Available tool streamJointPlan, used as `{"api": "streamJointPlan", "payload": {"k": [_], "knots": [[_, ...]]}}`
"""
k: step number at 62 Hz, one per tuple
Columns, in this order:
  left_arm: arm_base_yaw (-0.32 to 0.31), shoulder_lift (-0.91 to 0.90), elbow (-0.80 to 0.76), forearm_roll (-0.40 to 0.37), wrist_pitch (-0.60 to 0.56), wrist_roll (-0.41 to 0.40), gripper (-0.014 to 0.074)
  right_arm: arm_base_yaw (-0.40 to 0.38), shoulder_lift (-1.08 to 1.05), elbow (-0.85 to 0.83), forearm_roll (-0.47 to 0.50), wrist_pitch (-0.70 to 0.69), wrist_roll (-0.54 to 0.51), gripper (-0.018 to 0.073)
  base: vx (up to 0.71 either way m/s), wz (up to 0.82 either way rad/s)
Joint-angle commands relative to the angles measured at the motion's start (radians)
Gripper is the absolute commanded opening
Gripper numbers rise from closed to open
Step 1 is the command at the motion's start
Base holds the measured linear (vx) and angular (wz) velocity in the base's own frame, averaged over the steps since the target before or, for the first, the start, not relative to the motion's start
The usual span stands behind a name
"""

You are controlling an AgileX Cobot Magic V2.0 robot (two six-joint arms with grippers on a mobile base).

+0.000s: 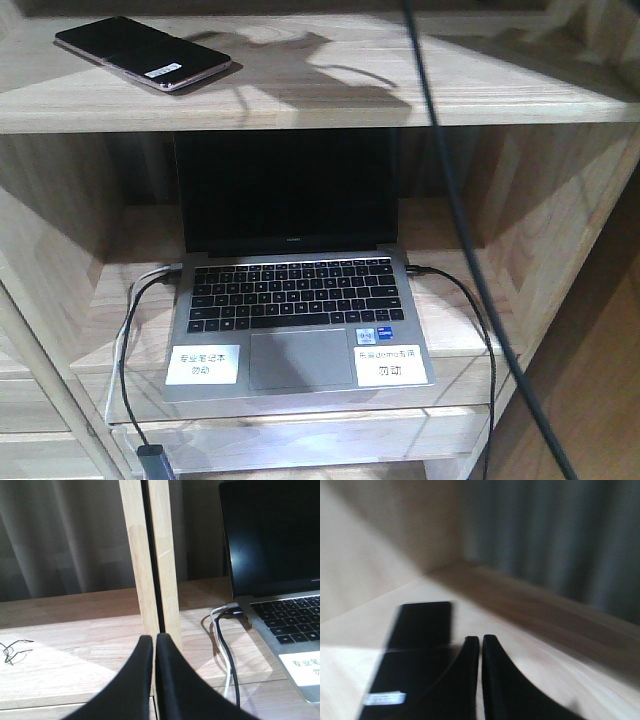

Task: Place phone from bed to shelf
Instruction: 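Withdraw the open right gripper away from the phone and shelf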

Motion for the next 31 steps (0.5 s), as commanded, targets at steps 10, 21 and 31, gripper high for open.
{"api": "streamJointPlan", "payload": {"k": [10,21,31], "knots": [[-0.004,-0.013,-0.021,-0.009,-0.072,-0.006,0.0001,-0.002,-0.286,0.372,0.005,-0.296,-0.043,-0.0005,0.00,0.00],[-0.004,-0.013,-0.021,-0.009,-0.072,-0.006,0.0001,-0.002,-0.485,0.618,0.005,-0.392,-0.043,-0.0005,0.00,0.00],[-0.004,-0.013,-0.021,-0.009,-0.072,-0.006,0.0001,-0.003,-0.656,0.791,0.004,-0.439,-0.044,-0.0005,0.00,0.00]]}}
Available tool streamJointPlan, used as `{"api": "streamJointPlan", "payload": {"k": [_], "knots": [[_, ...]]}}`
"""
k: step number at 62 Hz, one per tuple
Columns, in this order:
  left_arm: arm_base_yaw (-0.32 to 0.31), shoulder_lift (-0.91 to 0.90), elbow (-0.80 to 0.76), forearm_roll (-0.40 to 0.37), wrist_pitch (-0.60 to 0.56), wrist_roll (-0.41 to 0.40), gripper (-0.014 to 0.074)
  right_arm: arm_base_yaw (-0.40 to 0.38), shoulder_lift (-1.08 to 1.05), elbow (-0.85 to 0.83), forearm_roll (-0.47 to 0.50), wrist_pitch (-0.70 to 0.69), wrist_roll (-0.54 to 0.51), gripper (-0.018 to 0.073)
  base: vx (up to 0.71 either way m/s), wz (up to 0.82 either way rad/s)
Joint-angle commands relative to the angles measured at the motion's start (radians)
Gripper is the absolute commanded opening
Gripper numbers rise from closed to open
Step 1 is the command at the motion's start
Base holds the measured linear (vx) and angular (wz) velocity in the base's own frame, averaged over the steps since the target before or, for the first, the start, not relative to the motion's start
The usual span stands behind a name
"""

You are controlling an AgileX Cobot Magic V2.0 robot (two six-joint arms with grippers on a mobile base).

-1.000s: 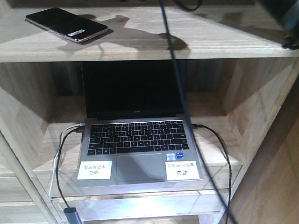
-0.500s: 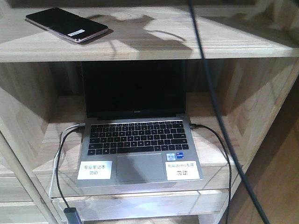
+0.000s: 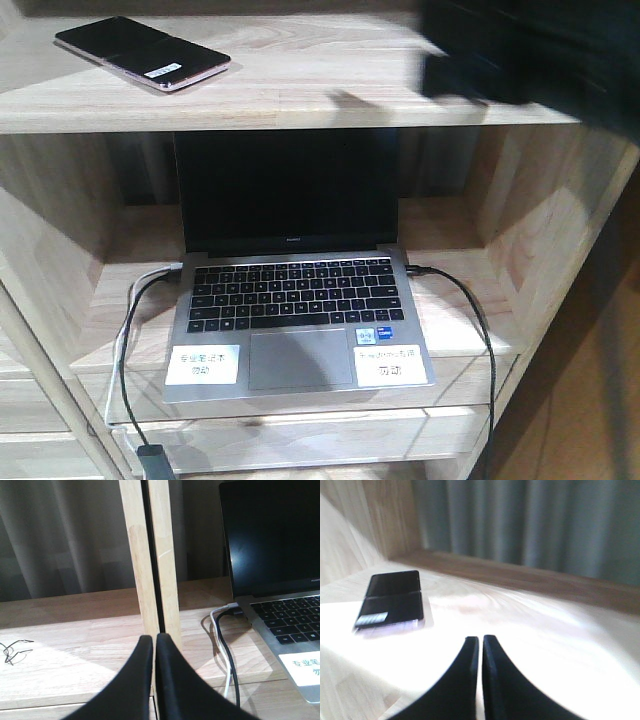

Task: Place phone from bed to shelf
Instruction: 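Withdraw the open right gripper away from the phone and shelf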

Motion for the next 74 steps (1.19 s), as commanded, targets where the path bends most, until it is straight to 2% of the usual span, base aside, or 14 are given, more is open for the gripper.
{"api": "streamJointPlan", "payload": {"k": [1,25,40,55,74], "knots": [[-0.004,-0.013,-0.021,-0.009,-0.072,-0.006,0.0001,-0.003,-0.135,0.075,0.004,-0.099,-0.011,-0.0005,0.00,0.00],[-0.004,-0.013,-0.021,-0.009,-0.072,-0.006,0.0001,-0.003,-0.559,0.470,0.007,-0.095,-0.010,-0.0005,0.00,0.00],[-0.004,-0.013,-0.021,-0.009,-0.072,-0.006,0.0001,-0.003,-0.788,0.649,0.044,-0.095,-0.002,-0.0005,0.00,0.00],[-0.004,-0.013,-0.021,-0.009,-0.072,-0.006,0.0001,-0.003,-0.864,0.722,0.049,-0.095,-0.004,-0.0005,0.00,0.00],[-0.004,-0.013,-0.021,-0.009,-0.072,-0.006,0.0001,-0.003,-0.864,0.722,0.057,-0.095,-0.004,-0.0005,0.00,0.00]]}}
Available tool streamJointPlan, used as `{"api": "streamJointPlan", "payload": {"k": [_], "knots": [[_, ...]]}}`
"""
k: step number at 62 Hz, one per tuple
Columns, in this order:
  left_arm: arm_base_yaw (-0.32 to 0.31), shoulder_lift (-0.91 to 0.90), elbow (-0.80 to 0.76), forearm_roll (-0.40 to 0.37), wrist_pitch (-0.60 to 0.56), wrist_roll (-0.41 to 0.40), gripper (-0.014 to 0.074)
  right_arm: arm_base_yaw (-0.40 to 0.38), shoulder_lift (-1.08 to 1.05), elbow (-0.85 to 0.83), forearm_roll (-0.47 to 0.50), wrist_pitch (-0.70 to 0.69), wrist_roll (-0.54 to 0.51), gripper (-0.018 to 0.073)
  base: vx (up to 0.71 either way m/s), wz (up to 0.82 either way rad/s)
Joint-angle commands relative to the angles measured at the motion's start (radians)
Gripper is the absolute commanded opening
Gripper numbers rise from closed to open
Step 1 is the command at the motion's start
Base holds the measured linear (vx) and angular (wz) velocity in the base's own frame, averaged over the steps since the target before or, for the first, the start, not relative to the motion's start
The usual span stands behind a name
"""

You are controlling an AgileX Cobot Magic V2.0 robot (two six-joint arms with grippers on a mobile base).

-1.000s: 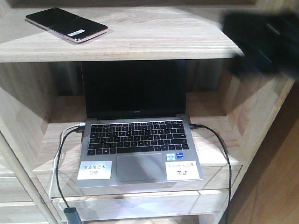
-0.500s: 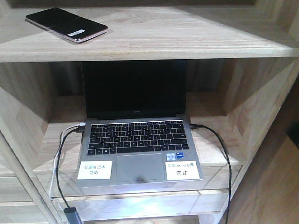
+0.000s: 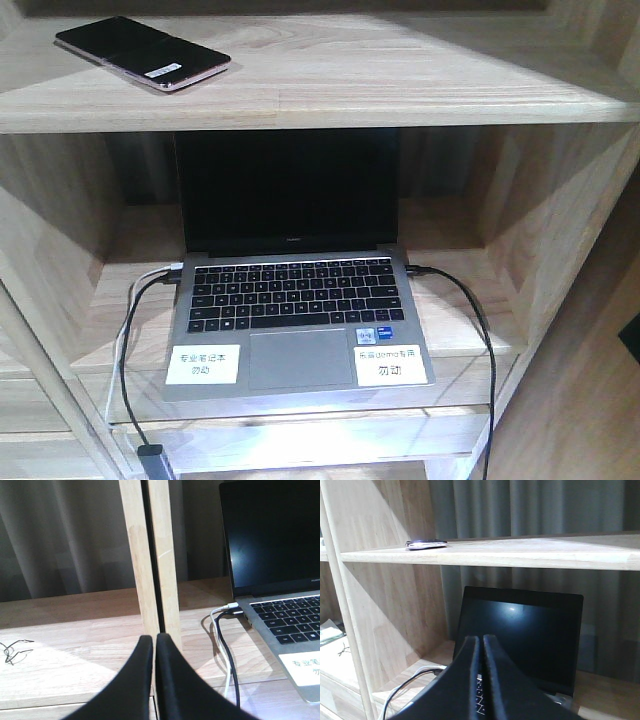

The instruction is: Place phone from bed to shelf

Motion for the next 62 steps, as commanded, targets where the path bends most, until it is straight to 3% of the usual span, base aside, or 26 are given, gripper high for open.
{"api": "streamJointPlan", "payload": {"k": [1,46,52,62], "knots": [[-0.004,-0.013,-0.021,-0.009,-0.072,-0.006,0.0001,-0.003,0.009,-0.027,0.009,-0.068,-0.004,-0.0005,0.00,0.00],[-0.004,-0.013,-0.021,-0.009,-0.072,-0.006,0.0001,-0.003,0.009,-0.027,-0.010,-0.069,0.012,-0.0005,0.00,0.00],[-0.004,-0.013,-0.021,-0.009,-0.072,-0.006,0.0001,-0.003,0.009,-0.027,-0.117,-0.068,0.104,-0.0005,0.00,0.00],[-0.004,-0.013,-0.021,-0.009,-0.072,-0.006,0.0001,-0.003,0.009,-0.027,-0.477,-0.068,0.465,-0.0005,0.00,0.00]]}}
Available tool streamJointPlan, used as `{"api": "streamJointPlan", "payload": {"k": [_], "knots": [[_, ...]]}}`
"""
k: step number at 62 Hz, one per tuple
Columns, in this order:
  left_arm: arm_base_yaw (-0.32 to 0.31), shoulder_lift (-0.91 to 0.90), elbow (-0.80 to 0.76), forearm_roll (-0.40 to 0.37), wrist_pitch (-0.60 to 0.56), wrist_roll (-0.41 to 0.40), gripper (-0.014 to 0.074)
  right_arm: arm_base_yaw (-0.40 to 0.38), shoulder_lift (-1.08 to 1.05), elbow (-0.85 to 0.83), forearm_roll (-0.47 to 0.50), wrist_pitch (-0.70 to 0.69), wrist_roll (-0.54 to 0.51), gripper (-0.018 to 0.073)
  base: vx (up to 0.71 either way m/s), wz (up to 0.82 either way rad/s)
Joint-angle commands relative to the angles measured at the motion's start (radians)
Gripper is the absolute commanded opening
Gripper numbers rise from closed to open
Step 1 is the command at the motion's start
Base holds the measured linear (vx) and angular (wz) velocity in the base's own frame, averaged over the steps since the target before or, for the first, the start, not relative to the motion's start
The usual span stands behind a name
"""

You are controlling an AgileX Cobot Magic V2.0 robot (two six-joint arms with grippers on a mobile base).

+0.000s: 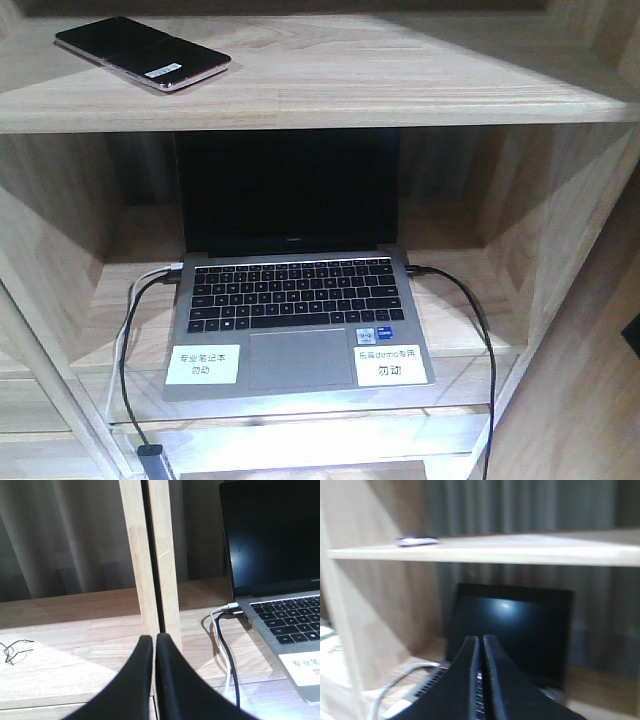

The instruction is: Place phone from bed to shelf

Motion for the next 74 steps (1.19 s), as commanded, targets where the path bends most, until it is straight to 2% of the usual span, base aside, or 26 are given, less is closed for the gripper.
{"api": "streamJointPlan", "payload": {"k": [1,4,8,15,20,32,52,59,67,74], "knots": [[-0.004,-0.013,-0.021,-0.009,-0.072,-0.006,0.0001,-0.003,0.009,-0.027,-0.231,-0.068,0.218,-0.0005,0.00,0.00],[-0.004,-0.013,-0.021,-0.009,-0.072,-0.006,0.0001,-0.003,0.009,-0.027,-0.309,-0.068,0.288,-0.0005,0.00,0.00],[-0.004,-0.013,-0.021,-0.009,-0.072,-0.006,0.0001,-0.004,0.009,-0.027,-0.354,-0.065,0.311,-0.0005,0.00,0.00],[-0.004,-0.013,-0.021,-0.009,-0.072,-0.006,0.0001,-0.041,0.009,-0.027,-0.340,-0.025,0.276,-0.0005,0.00,0.00],[-0.004,-0.013,-0.021,-0.009,-0.072,-0.006,0.0001,-0.104,0.009,-0.020,-0.309,0.016,0.243,-0.0005,0.00,0.00],[-0.004,-0.013,-0.021,-0.009,-0.072,-0.006,0.0001,-0.272,-0.014,0.062,-0.297,0.002,0.213,-0.0005,0.00,0.00],[-0.004,-0.013,-0.021,-0.009,-0.072,-0.006,0.0001,-0.471,-0.150,0.213,-0.297,-0.002,0.161,-0.0005,0.00,0.00],[-0.004,-0.013,-0.021,-0.009,-0.072,-0.006,0.0001,-0.494,-0.214,0.286,-0.297,-0.035,0.156,-0.0005,0.00,0.00],[-0.004,-0.013,-0.021,-0.009,-0.072,-0.006,0.0001,-0.492,-0.262,0.393,-0.292,-0.148,0.177,-0.0005,0.00,0.00],[-0.004,-0.013,-0.021,-0.009,-0.072,-0.006,0.0001,-0.492,-0.263,0.388,-0.292,-0.102,0.175,-0.0005,0.00,0.00]]}}
